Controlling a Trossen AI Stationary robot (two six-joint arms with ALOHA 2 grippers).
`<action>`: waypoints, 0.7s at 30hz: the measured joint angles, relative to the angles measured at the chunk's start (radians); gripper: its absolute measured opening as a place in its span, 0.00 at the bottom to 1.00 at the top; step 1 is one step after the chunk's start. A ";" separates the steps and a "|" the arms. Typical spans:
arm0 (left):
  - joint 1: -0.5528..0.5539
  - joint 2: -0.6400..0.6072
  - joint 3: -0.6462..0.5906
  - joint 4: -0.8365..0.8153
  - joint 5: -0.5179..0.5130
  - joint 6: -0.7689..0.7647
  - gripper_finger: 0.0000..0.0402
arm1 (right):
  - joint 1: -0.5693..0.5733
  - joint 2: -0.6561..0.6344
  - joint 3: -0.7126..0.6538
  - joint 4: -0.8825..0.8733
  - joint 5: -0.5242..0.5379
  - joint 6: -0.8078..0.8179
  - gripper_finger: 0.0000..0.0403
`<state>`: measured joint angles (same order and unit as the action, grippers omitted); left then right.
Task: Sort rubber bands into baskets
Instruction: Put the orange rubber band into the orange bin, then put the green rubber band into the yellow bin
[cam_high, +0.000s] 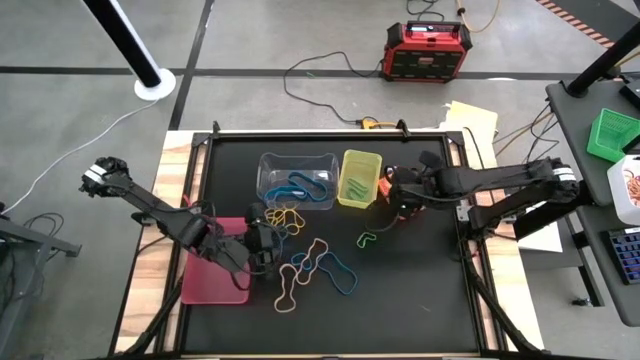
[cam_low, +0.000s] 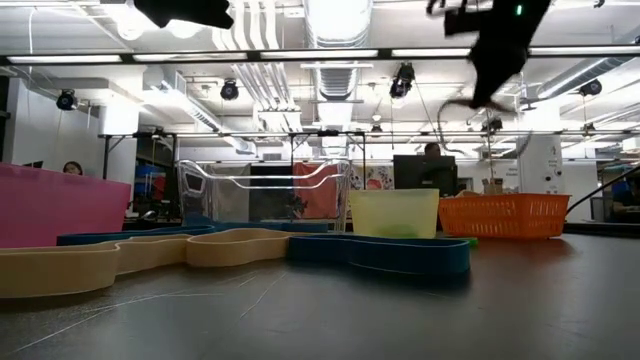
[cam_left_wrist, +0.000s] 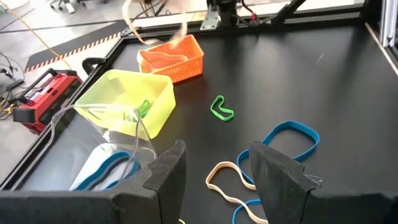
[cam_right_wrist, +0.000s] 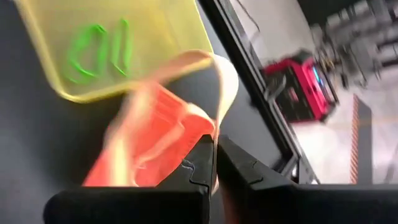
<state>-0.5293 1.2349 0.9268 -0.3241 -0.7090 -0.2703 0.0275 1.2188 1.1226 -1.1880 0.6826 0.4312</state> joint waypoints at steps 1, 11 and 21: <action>0.000 -0.006 0.000 0.000 0.000 0.000 0.39 | -0.018 0.002 -0.024 0.009 0.000 0.010 0.02; -0.005 -0.026 0.000 -0.016 0.000 -0.003 0.39 | -0.112 0.002 -0.133 0.026 -0.060 0.070 0.14; -0.005 -0.026 0.000 -0.018 0.001 -0.008 0.39 | -0.112 0.001 -0.123 0.034 -0.108 0.056 0.38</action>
<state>-0.5339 1.2091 0.9268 -0.3416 -0.7082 -0.2783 -0.0849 1.2198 1.0001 -1.1537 0.5746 0.4869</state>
